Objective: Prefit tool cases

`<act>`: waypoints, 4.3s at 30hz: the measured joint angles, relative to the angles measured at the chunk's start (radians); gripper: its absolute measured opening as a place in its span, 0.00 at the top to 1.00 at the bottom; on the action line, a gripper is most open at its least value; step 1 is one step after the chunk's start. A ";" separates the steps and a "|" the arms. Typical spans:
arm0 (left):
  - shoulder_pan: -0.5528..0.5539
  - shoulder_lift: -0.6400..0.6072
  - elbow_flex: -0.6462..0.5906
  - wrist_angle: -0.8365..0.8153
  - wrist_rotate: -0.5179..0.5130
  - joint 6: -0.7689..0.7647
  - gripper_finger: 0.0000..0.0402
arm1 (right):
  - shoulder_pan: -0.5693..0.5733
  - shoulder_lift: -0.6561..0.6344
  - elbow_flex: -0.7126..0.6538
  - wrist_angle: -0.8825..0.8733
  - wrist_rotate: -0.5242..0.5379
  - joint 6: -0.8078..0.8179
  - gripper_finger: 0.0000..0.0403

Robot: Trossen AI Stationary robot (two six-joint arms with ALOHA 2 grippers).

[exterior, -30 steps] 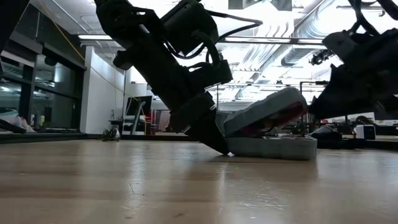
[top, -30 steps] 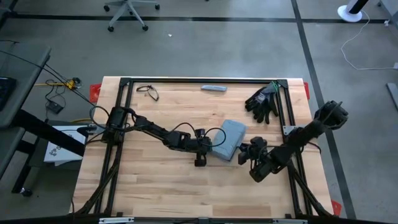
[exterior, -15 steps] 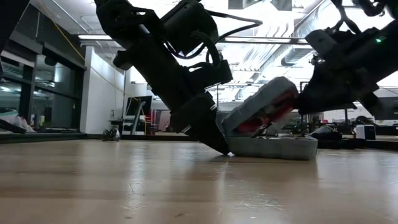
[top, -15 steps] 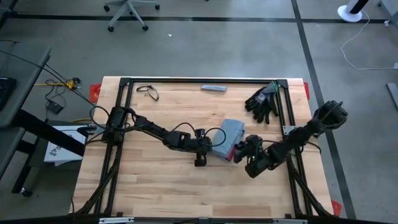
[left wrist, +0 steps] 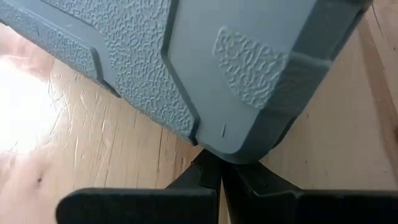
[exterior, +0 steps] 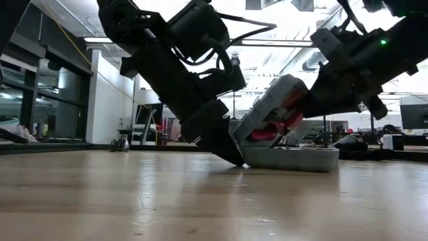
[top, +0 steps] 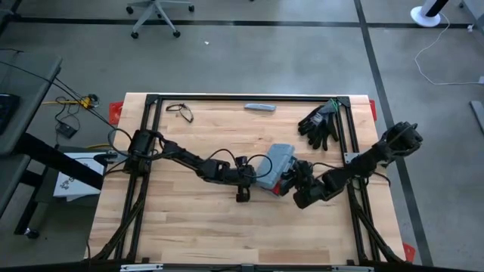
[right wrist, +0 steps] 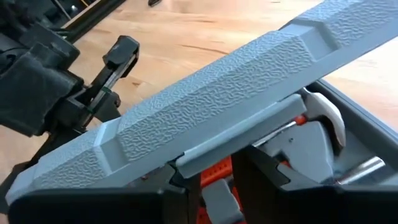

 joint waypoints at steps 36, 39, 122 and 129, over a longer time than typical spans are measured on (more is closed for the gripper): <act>-0.242 0.002 -0.011 -0.157 -0.254 -0.286 1.00 | -0.332 0.000 0.000 0.289 -0.212 -0.507 0.80; -0.253 0.003 -0.013 -0.150 -0.272 -0.289 1.00 | -0.379 0.000 0.000 0.317 -0.235 -0.554 0.80; -0.106 -0.087 0.024 -0.321 -0.087 -0.083 1.00 | -0.239 0.014 -0.094 0.188 -0.655 -0.364 1.00; -0.186 -0.175 0.004 -0.571 -0.356 -0.160 1.00 | -0.063 0.014 -0.097 0.273 -0.415 -0.291 1.00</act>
